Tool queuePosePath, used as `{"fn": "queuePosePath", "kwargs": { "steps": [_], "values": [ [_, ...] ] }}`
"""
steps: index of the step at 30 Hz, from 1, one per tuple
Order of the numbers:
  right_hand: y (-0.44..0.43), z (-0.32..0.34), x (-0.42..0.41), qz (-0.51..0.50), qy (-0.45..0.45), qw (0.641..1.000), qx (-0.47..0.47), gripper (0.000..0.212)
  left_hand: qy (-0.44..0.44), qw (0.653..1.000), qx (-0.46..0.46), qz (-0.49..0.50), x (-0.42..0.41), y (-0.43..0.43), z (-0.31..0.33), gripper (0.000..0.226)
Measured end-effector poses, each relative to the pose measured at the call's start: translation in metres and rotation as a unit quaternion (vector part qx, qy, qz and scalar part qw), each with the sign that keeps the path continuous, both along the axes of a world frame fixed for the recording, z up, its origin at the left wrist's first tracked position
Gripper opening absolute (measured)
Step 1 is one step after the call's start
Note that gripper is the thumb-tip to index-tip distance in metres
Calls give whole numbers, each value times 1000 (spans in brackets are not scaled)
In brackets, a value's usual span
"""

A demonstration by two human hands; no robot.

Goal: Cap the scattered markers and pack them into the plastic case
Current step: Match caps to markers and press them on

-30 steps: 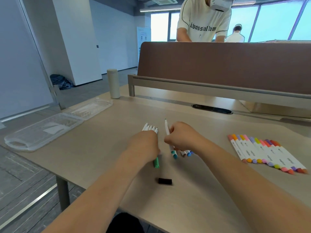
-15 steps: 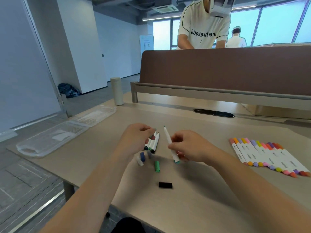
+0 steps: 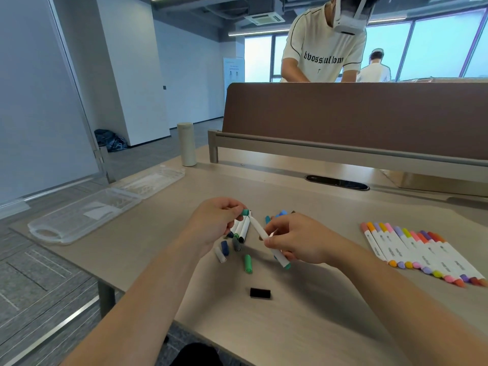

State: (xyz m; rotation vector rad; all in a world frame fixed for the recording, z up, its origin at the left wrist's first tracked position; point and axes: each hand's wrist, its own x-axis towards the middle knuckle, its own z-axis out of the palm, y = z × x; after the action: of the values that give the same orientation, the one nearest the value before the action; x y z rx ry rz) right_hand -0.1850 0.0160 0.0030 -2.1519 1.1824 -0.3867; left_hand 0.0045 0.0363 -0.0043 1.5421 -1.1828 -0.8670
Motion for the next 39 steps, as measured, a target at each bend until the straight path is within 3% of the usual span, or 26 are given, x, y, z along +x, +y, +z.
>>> {"fn": "queuePosePath", "kwargs": {
  "steps": [7,20,28,32,36,39],
  "values": [
    [-1,3,-2,8,30,1000,-2,15,-20,998,-28,-52,8,3,-1,5],
    [5,9,13,-2,2,998,-61,17,15,992,-88,85,-14,1,-18,14],
    [-1,-4,17,-10,16,998,-52,18,38,995,-59,67,-3,-4,-22,17],
    [-17,-12,29,-81,140,979,-127,19,-22,997,-50,53,2,-2,-17,36],
    [-26,-18,48,-99,240,949,-176,7,-7,997,-48,61,3,-3,-16,25],
    [-25,-18,53,-99,289,933,-191,13,12,997,-42,65,6,-3,-17,24]
  ]
}}
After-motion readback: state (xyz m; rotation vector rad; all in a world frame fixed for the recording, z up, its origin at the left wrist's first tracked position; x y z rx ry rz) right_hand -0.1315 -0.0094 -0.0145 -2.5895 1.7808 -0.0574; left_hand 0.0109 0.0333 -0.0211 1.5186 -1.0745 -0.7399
